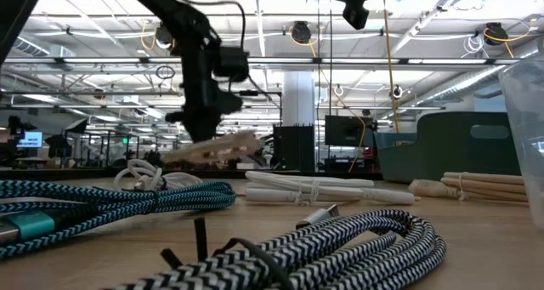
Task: Pick & Place USB Port
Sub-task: Put the left light brown hdmi cable into the blue bin
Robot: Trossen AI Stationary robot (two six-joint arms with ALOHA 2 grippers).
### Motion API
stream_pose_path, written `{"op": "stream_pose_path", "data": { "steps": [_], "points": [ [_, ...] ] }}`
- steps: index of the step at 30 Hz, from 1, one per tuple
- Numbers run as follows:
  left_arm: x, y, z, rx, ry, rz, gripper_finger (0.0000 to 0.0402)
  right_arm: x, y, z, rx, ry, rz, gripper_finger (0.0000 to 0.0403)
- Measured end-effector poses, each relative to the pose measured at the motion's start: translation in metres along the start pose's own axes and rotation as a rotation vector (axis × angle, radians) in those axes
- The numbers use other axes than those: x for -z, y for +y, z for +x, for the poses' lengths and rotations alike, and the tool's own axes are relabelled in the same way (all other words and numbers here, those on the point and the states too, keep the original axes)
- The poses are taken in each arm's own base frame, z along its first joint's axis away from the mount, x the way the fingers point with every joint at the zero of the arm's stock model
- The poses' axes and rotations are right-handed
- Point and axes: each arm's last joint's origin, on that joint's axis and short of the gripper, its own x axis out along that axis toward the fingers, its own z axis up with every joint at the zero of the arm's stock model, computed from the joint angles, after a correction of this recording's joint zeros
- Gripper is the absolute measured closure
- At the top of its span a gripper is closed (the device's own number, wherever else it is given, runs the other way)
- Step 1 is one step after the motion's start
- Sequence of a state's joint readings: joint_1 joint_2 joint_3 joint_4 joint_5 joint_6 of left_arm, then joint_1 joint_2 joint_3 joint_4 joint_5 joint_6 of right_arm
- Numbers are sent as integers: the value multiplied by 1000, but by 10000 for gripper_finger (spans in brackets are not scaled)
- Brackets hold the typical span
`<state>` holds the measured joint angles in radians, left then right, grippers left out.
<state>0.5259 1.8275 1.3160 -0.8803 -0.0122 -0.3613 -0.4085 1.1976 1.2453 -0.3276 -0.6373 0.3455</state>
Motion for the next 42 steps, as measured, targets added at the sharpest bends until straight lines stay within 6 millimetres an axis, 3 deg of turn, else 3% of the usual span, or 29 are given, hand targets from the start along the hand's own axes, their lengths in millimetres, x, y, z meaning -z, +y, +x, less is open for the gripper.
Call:
{"op": "stream_pose_path", "data": {
  "steps": [8,13,16,20,25,32,42],
  "points": [
    [-21,-6,-95,126,-371,-544,389,3,7,10,248,-88,44,237],
    [-23,-16,-149,266,-679,-740,389,5,13,15,512,-208,45,237],
    [-21,-24,-166,322,-804,-809,389,3,17,15,662,-314,28,237],
    [-22,-36,-174,402,-886,-848,389,-11,22,23,689,-490,-49,237],
    [-26,-51,-165,448,-885,-854,389,-28,33,38,518,-632,-228,236],
    [-23,-59,-166,447,-898,-830,389,-13,16,60,545,-486,-156,206],
    [-30,-44,-173,425,-959,-803,389,-11,15,52,677,-469,-179,150]
  ]
}}
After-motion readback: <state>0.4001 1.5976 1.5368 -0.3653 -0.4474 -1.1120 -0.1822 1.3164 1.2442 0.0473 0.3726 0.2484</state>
